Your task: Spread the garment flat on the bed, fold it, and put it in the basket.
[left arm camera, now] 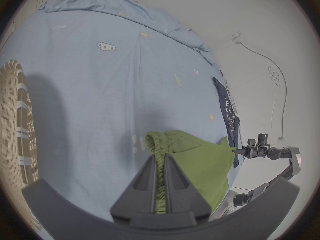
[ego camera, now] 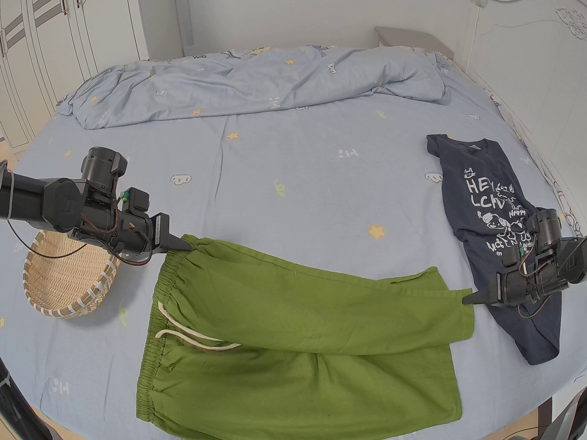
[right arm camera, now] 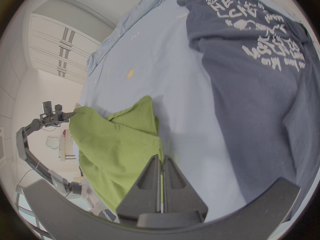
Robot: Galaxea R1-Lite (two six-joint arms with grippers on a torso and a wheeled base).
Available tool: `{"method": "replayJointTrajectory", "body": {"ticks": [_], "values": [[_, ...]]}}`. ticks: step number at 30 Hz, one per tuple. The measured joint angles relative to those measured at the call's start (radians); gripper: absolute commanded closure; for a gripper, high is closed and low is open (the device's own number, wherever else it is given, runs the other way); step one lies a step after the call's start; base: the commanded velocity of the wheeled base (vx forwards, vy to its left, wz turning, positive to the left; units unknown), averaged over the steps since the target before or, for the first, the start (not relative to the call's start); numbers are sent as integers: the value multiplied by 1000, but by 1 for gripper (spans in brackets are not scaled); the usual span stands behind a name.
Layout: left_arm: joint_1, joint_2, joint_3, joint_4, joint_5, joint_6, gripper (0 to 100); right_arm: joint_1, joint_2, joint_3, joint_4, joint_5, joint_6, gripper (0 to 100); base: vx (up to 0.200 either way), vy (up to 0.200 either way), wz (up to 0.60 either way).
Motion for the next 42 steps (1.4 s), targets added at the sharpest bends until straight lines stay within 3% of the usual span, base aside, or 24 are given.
{"method": "replayJointTrajectory", "body": {"ticks": [5, 18, 27, 42], "values": [[19, -10, 3, -36, 10, -1, 100, 23, 0, -124, -3, -126, 14, 100, 0, 0, 0], [123, -43, 8, -133, 19, -1, 100, 181, 59, -601, 69, -332, 50, 100, 0, 0, 0], [184, -40, 3, -184, 24, 0, 100, 258, 195, -797, 41, -369, 58, 100, 0, 0, 0], [204, 10, -9, -257, 30, 2, 100, 278, 410, -1053, 20, -369, 42, 100, 0, 0, 0]]}}
